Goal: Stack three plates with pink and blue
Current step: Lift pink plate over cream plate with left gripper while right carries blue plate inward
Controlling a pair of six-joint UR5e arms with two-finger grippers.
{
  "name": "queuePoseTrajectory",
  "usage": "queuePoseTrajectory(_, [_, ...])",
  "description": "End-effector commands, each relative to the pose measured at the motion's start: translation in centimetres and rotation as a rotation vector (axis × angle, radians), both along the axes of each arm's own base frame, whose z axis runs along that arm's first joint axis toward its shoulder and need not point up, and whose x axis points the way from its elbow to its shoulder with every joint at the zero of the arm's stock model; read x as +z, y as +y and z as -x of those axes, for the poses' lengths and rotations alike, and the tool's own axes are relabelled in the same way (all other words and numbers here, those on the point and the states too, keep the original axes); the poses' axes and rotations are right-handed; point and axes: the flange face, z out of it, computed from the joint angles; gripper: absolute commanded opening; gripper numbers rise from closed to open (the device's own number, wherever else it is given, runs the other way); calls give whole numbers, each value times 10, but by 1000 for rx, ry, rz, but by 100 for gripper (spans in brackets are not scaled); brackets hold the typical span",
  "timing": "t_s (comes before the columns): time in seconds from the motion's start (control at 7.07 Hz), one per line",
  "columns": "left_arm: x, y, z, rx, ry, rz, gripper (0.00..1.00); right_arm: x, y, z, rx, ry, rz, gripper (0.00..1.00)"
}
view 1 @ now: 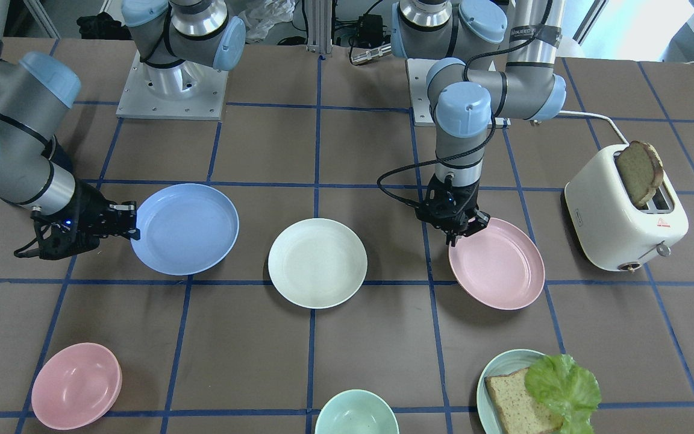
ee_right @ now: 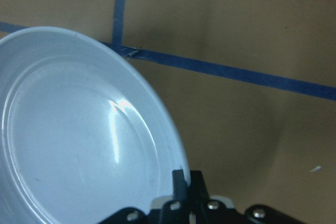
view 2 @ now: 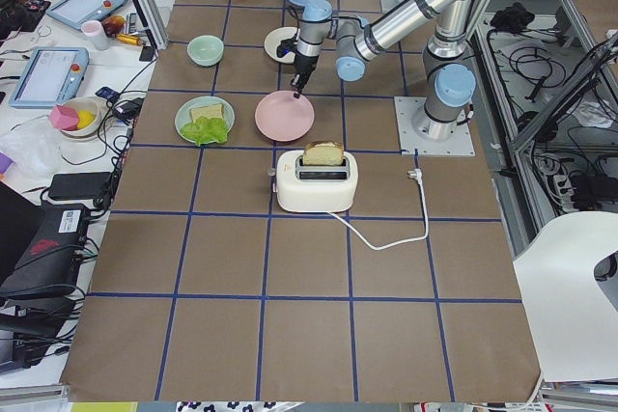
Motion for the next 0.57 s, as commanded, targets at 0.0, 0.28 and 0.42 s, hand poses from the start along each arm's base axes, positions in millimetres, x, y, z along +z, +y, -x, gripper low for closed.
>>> queuePoseTrajectory(0.0, [11, 14, 62, -133, 0, 31, 0, 6, -9, -94, -97, 0, -41, 0])
queuePoseTrajectory(0.28, [7, 36, 105, -232, 3, 29, 0, 7, -23, -115, -77, 26, -10, 0])
queuePoseTrajectory(0.42, [8, 45, 120, -270, 8, 37, 0, 11, -30, -103, -71, 63, -2, 0])
